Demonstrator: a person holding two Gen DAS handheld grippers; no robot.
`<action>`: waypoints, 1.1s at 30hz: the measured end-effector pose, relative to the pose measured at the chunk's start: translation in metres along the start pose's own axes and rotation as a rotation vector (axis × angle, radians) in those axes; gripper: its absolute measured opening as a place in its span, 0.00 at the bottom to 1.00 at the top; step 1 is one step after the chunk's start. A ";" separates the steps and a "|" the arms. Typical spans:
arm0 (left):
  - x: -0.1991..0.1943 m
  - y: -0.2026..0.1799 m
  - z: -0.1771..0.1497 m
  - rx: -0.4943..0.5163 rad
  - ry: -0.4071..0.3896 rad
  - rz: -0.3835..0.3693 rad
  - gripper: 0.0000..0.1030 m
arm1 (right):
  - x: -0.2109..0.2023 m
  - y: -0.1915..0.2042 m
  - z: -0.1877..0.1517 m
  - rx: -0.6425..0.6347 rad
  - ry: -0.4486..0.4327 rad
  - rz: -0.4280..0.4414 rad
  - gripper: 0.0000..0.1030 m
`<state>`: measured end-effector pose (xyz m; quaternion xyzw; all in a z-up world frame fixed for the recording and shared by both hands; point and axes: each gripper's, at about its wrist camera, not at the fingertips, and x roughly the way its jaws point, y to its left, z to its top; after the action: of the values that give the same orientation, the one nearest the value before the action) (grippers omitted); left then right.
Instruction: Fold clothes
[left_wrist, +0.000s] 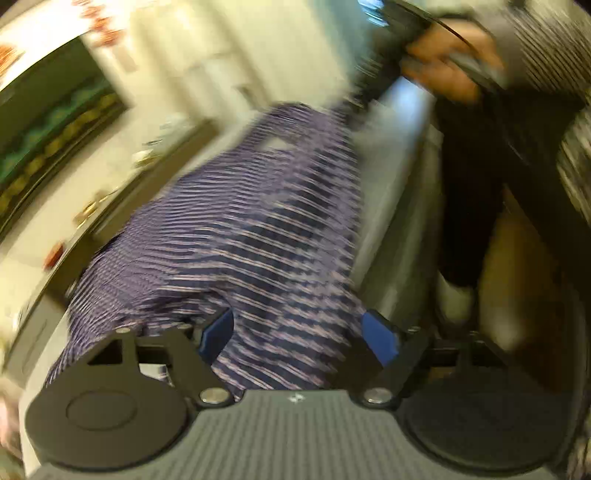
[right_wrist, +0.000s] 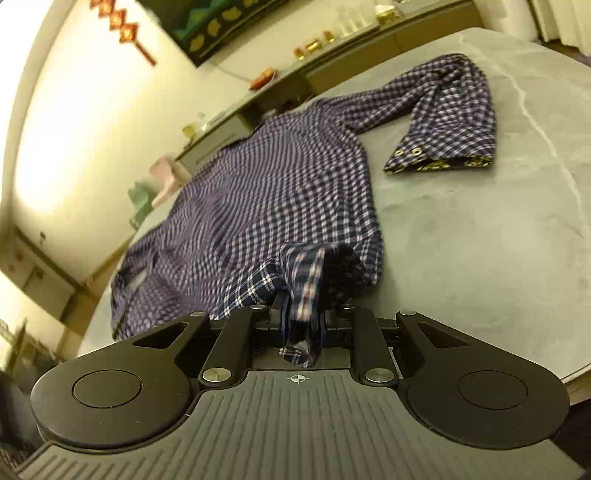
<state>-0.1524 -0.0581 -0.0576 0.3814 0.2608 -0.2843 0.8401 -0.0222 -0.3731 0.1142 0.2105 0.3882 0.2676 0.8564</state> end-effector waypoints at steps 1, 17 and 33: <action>0.006 -0.003 -0.003 0.015 0.026 0.024 0.75 | -0.002 -0.003 0.000 0.019 -0.012 0.006 0.13; -0.008 0.007 0.002 -0.031 -0.005 0.053 0.69 | -0.023 0.108 -0.057 -0.648 -0.262 -0.148 0.45; 0.023 -0.028 -0.024 0.165 0.128 0.027 0.69 | 0.083 0.187 -0.121 -1.303 0.297 0.167 0.01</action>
<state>-0.1602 -0.0613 -0.1001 0.4704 0.2845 -0.2683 0.7911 -0.1256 -0.1590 0.1005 -0.3591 0.2432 0.5386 0.7224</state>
